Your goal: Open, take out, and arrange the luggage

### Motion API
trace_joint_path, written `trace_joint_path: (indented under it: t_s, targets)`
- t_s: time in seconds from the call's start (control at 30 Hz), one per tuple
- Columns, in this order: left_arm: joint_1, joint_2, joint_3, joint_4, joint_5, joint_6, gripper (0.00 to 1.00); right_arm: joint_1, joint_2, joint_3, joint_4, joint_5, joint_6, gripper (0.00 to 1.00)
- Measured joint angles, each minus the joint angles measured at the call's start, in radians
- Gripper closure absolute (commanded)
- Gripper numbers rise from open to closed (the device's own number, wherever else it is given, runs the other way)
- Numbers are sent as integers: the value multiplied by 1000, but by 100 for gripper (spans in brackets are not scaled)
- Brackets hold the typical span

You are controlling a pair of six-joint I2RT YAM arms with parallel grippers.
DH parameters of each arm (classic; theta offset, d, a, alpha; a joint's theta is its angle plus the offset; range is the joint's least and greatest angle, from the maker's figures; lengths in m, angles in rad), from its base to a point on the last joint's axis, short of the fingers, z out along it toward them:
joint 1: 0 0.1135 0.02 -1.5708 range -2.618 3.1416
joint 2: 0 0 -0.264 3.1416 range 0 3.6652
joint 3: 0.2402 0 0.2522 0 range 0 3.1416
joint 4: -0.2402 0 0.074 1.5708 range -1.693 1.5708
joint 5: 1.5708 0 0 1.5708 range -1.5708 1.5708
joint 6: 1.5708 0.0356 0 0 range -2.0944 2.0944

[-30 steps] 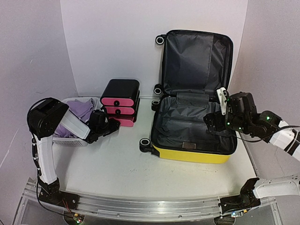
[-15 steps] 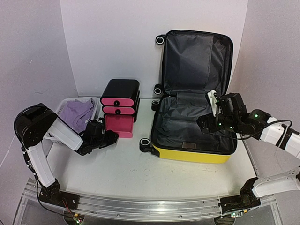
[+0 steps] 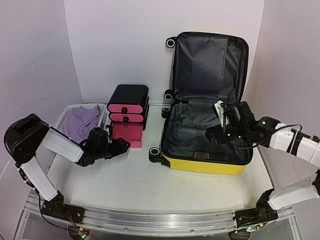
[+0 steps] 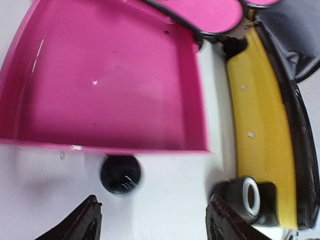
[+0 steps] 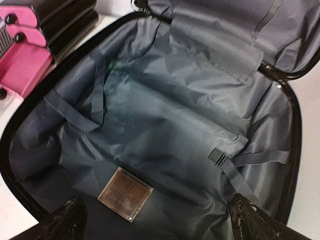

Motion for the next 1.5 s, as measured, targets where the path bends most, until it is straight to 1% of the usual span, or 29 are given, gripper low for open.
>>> trace_joint_path:
  t_s: [0.13,0.17,0.2,0.3,0.33,0.4,0.47,0.57,0.73,0.87,0.93,1.0,1.1,1.27,1.43,1.5]
  targets:
    - [-35,-171,-1,-159,0,53,26,-14,84,27,-29,-42,-14,2]
    - [-50,-252,0,-225,0,80,26,-23,113,43,-44,-63,-16,2]
    - [-62,-285,1,-249,0,94,26,-35,142,60,-58,-87,-19,2]
    - [-86,-438,20,-399,2,161,24,-81,223,112,-94,-164,-16,2]
    - [-87,-487,32,-454,1,184,22,-97,253,134,-108,-189,-11,2]
    - [-86,-551,72,-560,-10,221,21,-127,317,179,-132,-243,5,2]
    - [-86,-564,137,-670,-37,258,20,-146,389,228,-159,-286,23,2]
    - [-86,-515,261,-827,-82,306,20,-163,497,306,-220,-319,51,2]
    - [-81,-323,534,-1126,-127,363,20,-164,639,431,-375,-344,85,2]
    - [-71,-177,780,-1315,-125,408,22,-164,670,491,-522,-360,122,2]
    - [-63,-126,864,-1380,-122,425,21,-164,670,509,-587,-360,144,2]
    - [-50,-95,908,-1435,-110,440,21,-163,672,520,-631,-360,158,2]
    - [-9,-69,921,-1491,-88,448,23,-158,691,546,-685,-369,182,2]
    - [81,-30,948,-1575,-17,491,23,-135,818,659,-739,-401,264,2]
    - [88,3,1048,-1667,12,581,23,-93,970,827,-819,-392,380,2]
    - [86,7,1073,-1692,26,622,23,-83,1009,867,-853,-385,430,2]
